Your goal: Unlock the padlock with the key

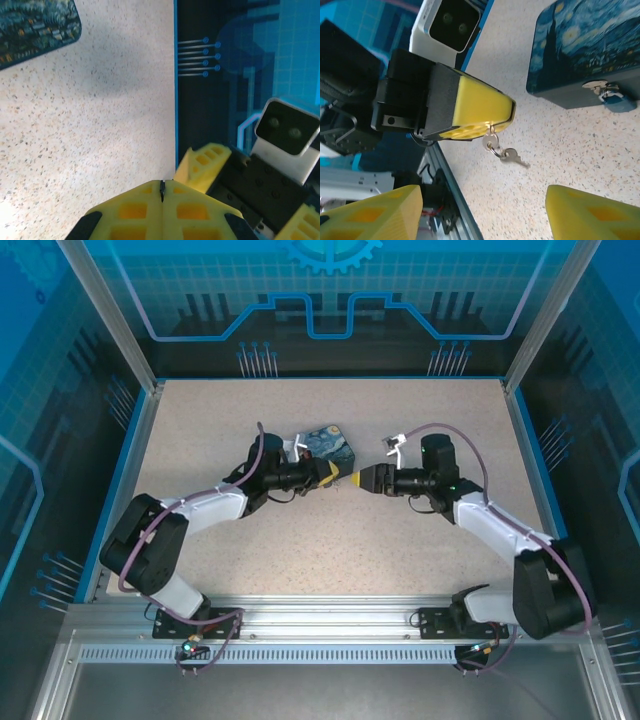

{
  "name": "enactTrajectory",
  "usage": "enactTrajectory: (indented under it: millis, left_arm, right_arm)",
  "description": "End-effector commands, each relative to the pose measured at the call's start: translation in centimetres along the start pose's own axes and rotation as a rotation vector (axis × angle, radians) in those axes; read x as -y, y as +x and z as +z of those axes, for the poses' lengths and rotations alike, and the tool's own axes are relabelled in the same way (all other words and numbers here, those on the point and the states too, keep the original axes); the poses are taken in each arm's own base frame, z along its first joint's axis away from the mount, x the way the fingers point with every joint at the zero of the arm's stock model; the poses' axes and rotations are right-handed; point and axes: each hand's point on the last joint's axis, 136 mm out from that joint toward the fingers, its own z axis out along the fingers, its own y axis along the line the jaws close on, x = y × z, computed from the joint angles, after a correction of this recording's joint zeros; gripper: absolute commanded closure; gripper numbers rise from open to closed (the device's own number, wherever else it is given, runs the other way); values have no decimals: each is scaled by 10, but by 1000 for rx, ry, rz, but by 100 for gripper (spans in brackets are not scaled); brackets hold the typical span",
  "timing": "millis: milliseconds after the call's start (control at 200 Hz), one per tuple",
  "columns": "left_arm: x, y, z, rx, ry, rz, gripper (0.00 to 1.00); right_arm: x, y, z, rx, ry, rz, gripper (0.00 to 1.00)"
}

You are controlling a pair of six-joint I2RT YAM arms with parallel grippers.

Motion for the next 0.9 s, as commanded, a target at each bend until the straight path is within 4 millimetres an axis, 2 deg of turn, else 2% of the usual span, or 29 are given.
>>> enactTrajectory:
  millis: [0,170,350,565,895]
  left_arm:
    - [25,-20,-12,149,48,18,100]
    - [36,-33,-20,278,54,-4,100]
    - [47,-36,-21,362,77,-24,100]
    - [58,-33,-18,407,139,-24,100]
    - [65,-27,-16,421,167,-8,100]
  right_arm:
    - [3,-16,-12,132,87,60,33]
    - [-6,-40,-20,278,83,127,35]
    - [-27,-59,-11,312,13,105,39]
    - [-44,-66,3,300,-37,76,45]
    - [-41,-65,20,275,-55,93,55]
